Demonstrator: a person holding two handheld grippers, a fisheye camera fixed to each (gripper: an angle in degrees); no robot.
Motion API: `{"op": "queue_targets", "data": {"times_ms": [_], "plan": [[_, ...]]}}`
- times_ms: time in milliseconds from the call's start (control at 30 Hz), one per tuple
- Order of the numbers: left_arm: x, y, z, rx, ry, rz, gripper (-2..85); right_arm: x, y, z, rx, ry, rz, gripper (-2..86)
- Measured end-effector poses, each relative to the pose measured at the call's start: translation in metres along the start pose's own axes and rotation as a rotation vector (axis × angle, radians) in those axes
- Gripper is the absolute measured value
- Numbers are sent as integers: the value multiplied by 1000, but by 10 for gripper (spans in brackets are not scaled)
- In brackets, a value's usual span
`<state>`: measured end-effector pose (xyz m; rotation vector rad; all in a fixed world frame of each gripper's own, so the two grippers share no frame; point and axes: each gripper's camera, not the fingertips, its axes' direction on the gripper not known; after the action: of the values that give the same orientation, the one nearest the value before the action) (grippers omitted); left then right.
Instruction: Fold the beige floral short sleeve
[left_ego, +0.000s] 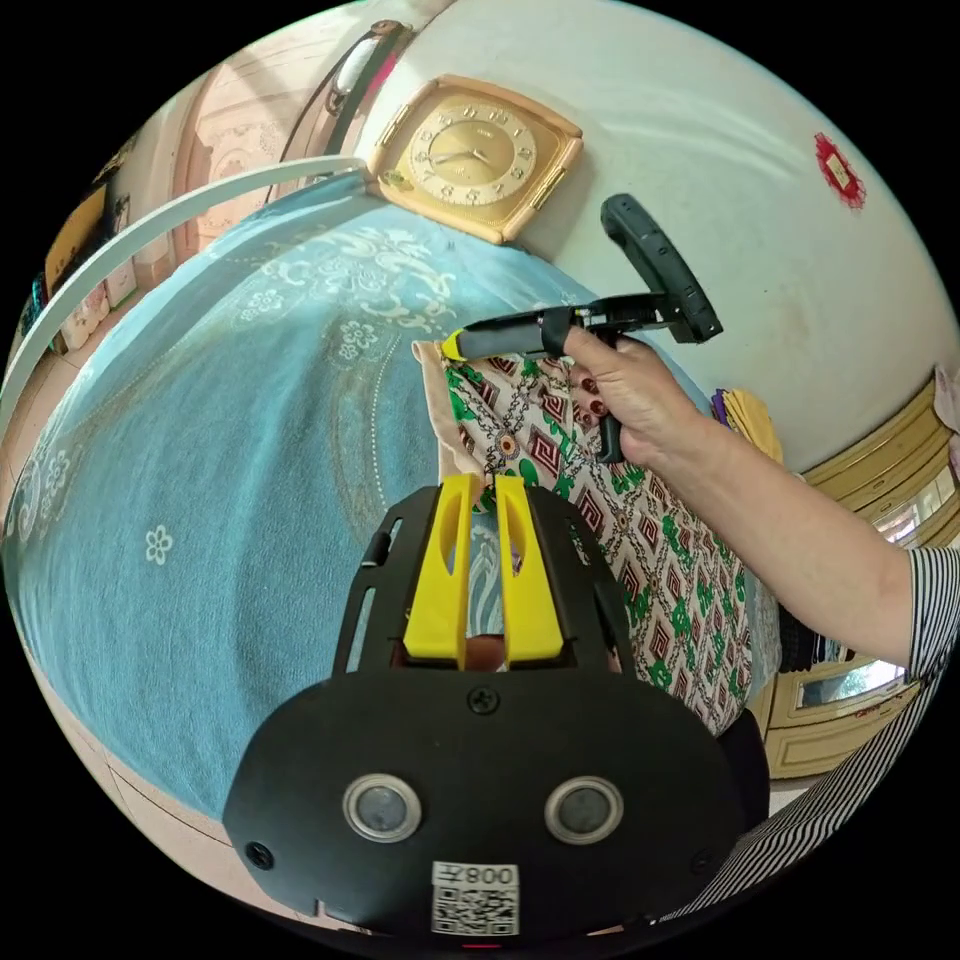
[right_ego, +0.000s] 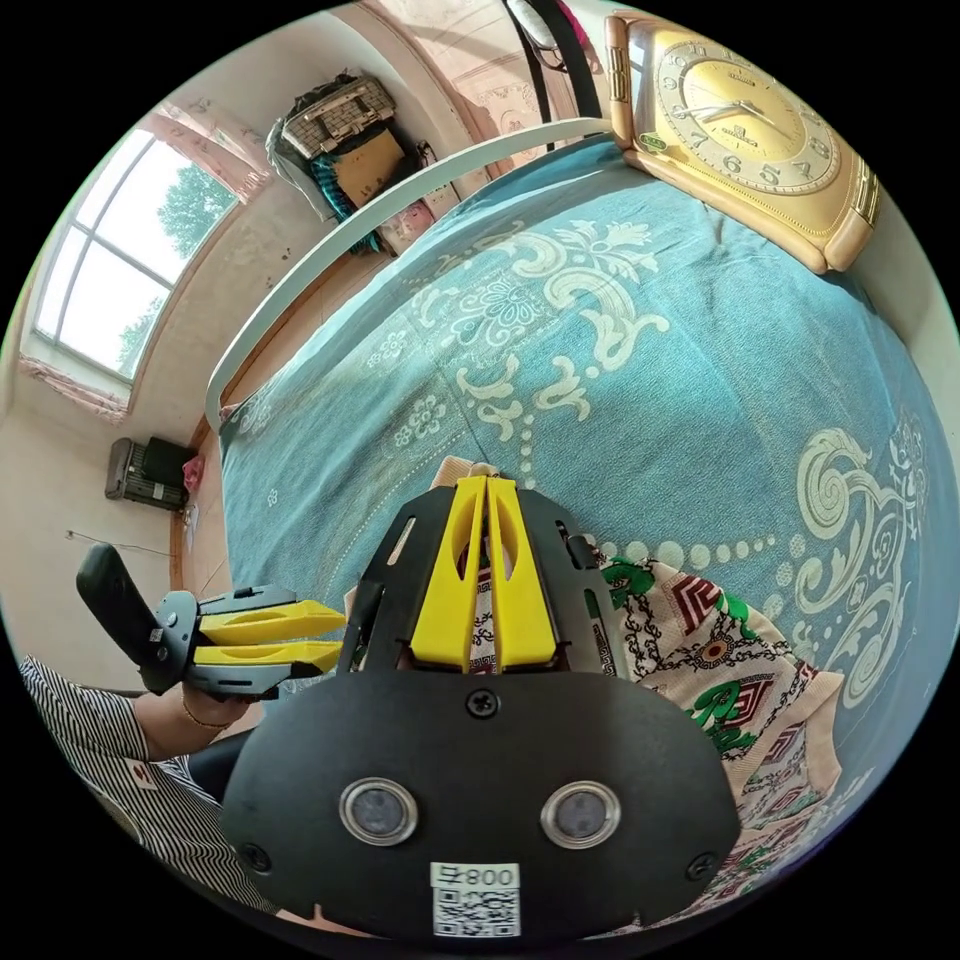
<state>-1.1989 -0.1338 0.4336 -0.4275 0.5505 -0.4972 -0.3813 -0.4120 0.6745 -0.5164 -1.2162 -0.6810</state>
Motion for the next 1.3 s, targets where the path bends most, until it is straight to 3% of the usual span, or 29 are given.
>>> {"op": "queue_targets", "data": {"times_ms": [200, 400, 533, 767, 867, 933, 1100, 1300], "plan": [[23, 4, -6, 96, -63, 19, 41, -7, 25, -41, 72, 22, -2, 1], [47, -1, 24, 11, -106, 65, 36, -9, 51, -74, 118, -65, 19, 1], [68, 9, 29, 15, -173, 77, 27, -15, 57, -68, 23, -11, 21, 1], [114, 20, 30, 168, -234, 90, 17, -22, 73, -91, 17, -11, 29, 1], [131, 10, 64, 60, -233, 128, 10, -24, 88, -117, 65, -35, 47, 1], [134, 8, 84, 1, -232, 116, 7, -26, 109, -145, 121, -40, 60, 1], [164, 18, 71, 144, -194, 109, 4, -24, 198, -211, 257, -50, 103, 0], [235, 25, 105, 96, 58, 295, 3, -9, 356, -288, 308, 71, 314, 1]]}}
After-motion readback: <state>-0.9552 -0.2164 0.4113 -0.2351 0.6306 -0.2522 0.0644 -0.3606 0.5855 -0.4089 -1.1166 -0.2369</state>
